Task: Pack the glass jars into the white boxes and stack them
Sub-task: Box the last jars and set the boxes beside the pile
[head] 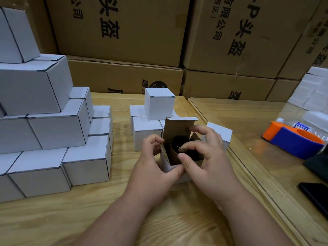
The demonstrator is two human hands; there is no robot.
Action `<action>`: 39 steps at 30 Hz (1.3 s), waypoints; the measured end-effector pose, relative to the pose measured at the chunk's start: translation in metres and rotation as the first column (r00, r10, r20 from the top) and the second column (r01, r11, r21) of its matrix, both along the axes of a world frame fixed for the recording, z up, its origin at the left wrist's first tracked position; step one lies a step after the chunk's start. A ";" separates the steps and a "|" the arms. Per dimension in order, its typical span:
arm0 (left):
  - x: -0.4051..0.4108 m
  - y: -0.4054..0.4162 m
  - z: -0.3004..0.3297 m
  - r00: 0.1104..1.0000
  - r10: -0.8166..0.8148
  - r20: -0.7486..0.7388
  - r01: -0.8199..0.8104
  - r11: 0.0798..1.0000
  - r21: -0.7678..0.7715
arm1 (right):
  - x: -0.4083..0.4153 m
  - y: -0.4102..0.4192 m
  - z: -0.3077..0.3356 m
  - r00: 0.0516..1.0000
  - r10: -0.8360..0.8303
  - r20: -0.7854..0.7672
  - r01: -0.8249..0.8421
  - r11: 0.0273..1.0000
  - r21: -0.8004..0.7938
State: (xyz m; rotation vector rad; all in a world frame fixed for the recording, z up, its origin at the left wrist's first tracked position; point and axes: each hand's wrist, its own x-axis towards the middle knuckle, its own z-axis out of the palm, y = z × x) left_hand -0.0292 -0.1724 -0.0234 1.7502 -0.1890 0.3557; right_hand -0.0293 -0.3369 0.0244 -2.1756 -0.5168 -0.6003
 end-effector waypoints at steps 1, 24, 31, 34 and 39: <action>0.000 0.000 0.000 1.000 0.000 -0.007 0.000 1.000 0.001 | 0.000 -0.001 0.000 1.000 -0.003 0.005 0.003 1.000 -0.017; -0.002 0.002 0.006 0.999 -0.034 0.027 0.032 0.996 0.088 | 0.015 0.000 -0.013 0.947 0.141 -0.289 0.108 0.707 0.699; -0.002 0.001 0.007 0.998 -0.062 0.029 0.059 0.993 0.106 | 0.016 0.002 -0.019 0.902 0.162 -0.399 0.152 0.747 0.647; -0.004 0.001 0.009 0.998 -0.047 0.034 0.043 0.993 0.109 | 0.016 0.004 -0.018 0.896 0.206 -0.394 0.115 0.748 0.654; -0.004 0.003 0.009 0.994 -0.006 0.108 -0.007 0.993 0.117 | 0.015 0.006 -0.019 0.884 0.300 -0.359 0.054 0.698 0.714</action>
